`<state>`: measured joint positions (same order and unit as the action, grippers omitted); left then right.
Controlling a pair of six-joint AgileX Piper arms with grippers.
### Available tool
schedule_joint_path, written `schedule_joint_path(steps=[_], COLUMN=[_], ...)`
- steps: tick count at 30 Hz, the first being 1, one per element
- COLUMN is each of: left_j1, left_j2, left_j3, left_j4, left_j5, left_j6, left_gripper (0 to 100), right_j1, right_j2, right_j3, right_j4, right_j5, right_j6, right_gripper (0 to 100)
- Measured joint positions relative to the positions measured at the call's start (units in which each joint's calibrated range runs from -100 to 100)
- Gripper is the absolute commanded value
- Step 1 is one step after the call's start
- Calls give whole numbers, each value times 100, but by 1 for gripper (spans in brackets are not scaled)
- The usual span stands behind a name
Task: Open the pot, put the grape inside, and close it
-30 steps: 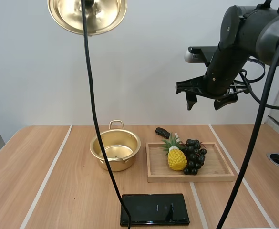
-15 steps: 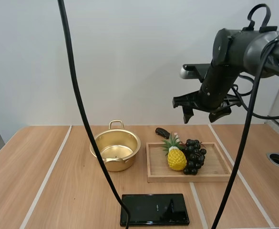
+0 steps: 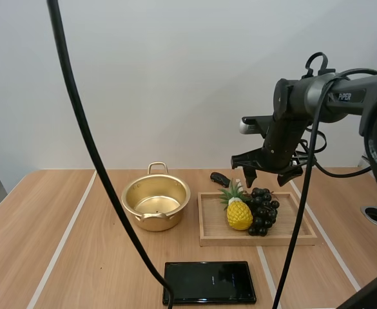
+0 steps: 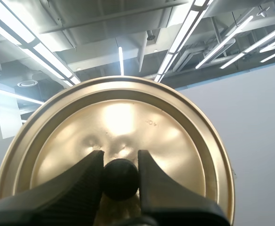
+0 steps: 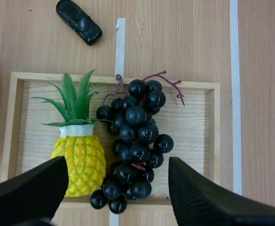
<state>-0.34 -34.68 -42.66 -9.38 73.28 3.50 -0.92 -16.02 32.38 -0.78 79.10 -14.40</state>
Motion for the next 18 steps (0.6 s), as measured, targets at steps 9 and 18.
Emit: schedule_joint_path(steps=[9, 18], left_j1=[0, 0], left_j2=[0, 0], left_j3=[-146, -146], left_j4=[11, 11], left_j5=[105, 136], left_j6=[-19, -19], left_gripper=[0, 0], right_j1=[-14, -14], right_j2=[522, 1085], right_j3=[0, 0], right_j4=[0, 0], right_j5=[-484, -792], right_j6=[172, 196], right_gripper=[100, 100])
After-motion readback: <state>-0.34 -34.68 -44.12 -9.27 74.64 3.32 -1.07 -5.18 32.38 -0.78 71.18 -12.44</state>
